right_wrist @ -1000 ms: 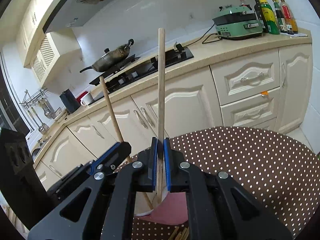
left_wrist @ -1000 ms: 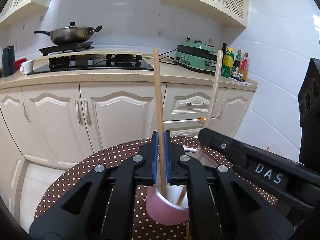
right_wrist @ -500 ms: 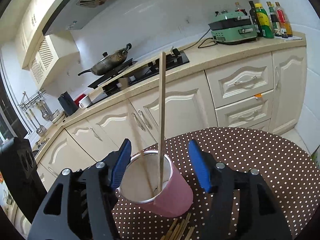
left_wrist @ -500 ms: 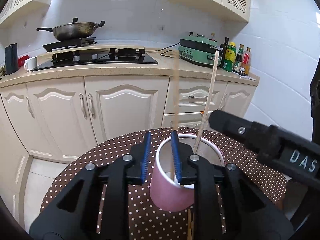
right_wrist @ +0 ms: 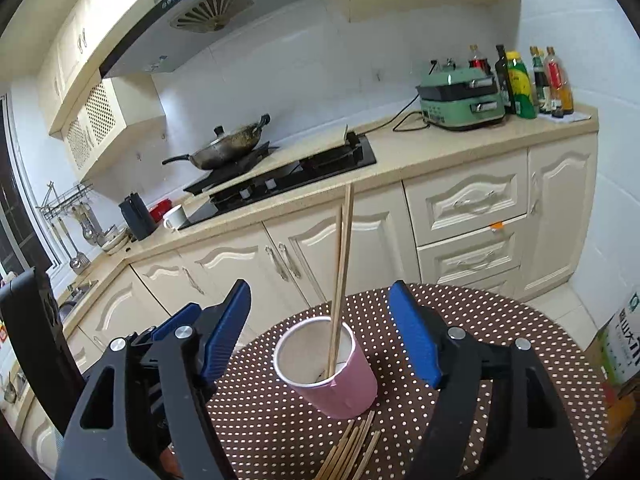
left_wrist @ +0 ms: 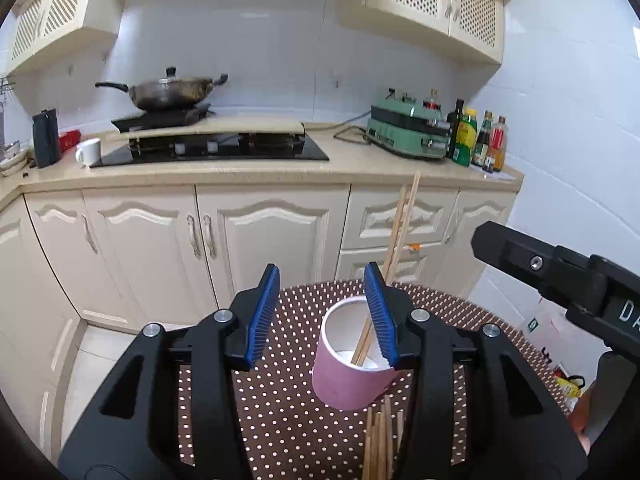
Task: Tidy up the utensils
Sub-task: 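Raise both open tools away from the pink cup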
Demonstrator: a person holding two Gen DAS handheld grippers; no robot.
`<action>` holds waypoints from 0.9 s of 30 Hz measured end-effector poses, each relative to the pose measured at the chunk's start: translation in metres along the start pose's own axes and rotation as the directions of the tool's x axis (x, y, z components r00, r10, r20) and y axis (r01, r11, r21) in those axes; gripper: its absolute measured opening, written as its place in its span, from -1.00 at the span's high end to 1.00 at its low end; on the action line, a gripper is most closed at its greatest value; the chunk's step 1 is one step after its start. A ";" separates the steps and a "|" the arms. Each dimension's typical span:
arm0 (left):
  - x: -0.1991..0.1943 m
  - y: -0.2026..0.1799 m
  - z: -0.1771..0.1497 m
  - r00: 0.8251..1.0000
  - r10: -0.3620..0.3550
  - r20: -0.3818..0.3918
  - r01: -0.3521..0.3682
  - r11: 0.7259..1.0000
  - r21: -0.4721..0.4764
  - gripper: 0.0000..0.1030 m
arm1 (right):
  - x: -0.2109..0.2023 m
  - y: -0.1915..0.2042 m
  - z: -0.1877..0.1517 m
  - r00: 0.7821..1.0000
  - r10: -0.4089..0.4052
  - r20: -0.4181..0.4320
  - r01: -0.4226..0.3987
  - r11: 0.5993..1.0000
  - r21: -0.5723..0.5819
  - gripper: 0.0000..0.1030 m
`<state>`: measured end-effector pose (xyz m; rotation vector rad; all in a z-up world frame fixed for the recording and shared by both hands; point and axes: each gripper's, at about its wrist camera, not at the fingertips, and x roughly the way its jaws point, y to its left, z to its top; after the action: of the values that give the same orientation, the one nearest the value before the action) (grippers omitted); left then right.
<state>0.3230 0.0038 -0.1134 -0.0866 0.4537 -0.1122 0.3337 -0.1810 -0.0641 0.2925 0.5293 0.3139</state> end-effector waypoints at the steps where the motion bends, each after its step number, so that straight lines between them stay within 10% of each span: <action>1: -0.009 -0.001 0.007 1.000 0.002 0.009 -0.002 1.000 -0.003 0.15 | -0.006 0.003 0.004 1.000 0.000 0.004 0.000 1.000 0.001 -0.35; 14: -0.130 -0.021 0.080 0.998 0.014 0.054 -0.015 1.000 0.016 0.15 | -0.119 0.055 0.072 0.999 -0.011 0.046 0.014 0.997 -0.073 -0.44; 27: -0.205 -0.030 0.065 0.998 0.016 -0.062 -0.014 0.999 0.033 0.15 | -0.181 0.080 0.049 0.993 -0.056 -0.102 0.054 0.998 -0.026 -0.44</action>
<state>0.1658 0.0042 0.0364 -0.0475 0.5146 -0.1075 0.1947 -0.1831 0.0843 0.2393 0.6335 0.2827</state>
